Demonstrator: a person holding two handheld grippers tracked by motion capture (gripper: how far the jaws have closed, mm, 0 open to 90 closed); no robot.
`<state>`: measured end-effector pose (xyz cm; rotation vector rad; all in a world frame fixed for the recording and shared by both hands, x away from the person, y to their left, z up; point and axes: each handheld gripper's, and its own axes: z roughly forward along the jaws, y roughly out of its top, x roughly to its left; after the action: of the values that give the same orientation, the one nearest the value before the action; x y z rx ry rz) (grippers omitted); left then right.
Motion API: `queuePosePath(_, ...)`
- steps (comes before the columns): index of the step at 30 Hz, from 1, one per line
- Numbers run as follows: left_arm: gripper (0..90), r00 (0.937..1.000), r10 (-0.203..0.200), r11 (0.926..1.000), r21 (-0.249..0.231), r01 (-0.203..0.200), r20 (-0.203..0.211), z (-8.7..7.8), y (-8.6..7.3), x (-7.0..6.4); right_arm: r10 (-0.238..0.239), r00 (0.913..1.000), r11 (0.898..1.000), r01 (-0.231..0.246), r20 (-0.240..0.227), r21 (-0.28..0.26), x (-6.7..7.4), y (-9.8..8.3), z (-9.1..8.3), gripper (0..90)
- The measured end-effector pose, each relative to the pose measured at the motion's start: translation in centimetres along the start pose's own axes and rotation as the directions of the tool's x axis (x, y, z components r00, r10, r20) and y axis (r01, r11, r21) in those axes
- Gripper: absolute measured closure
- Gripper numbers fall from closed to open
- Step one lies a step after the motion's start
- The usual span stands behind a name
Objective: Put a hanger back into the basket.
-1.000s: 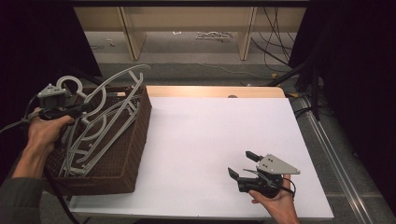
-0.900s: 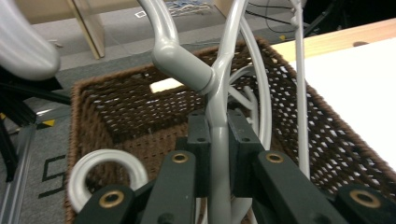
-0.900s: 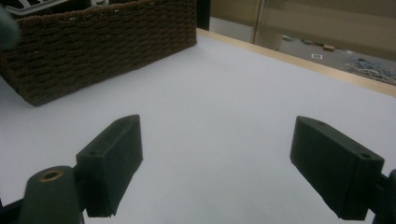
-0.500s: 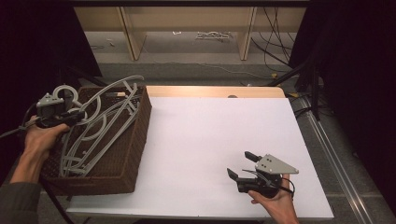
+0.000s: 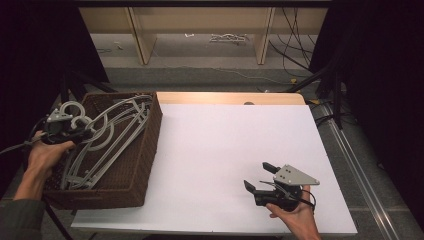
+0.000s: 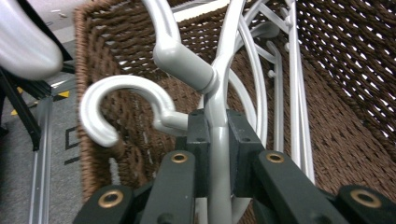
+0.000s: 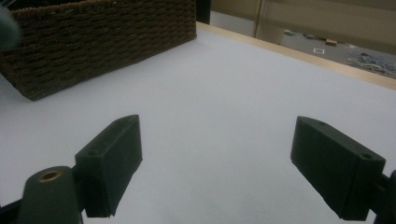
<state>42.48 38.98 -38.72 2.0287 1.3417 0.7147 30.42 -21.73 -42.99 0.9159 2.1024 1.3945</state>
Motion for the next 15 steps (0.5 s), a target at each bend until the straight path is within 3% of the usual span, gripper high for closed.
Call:
queuePosePath(6, 81.3, 0.9999, -0.002, 0.9997, 0.023, 0.003, -0.011, 0.5, -0.2, -0.2, -0.001, 1.0000, 1.000, 0.001, 0.003, -0.009, 0.0, 0.0, 0.0, 17.4)
queuePosePath(9, 81.3, 0.9997, -0.008, 0.9994, 0.033, 0.009, -0.023, 0.8, -0.2, -0.2, 0.009, 0.9999, 1.000, -0.009, -0.010, 0.012, 0.1, 0.0, -0.1, 17.4)
queuePosePath(12, 81.0, 0.9984, -0.021, 0.9984, 0.052, 0.024, -0.052, 1.3, -0.4, -0.2, 0.001, 1.0000, 1.000, -0.001, -0.006, -0.010, 0.0, 0.0, 0.1, 17.4)
queuePosePath(15, 80.2, 0.9967, -0.018, 0.9972, 0.072, 0.023, -0.079, 1.8, -0.5, -0.4, -0.007, 0.9999, 1.000, 0.007, -0.008, 0.014, 0.0, 0.0, 0.0, 17.4)
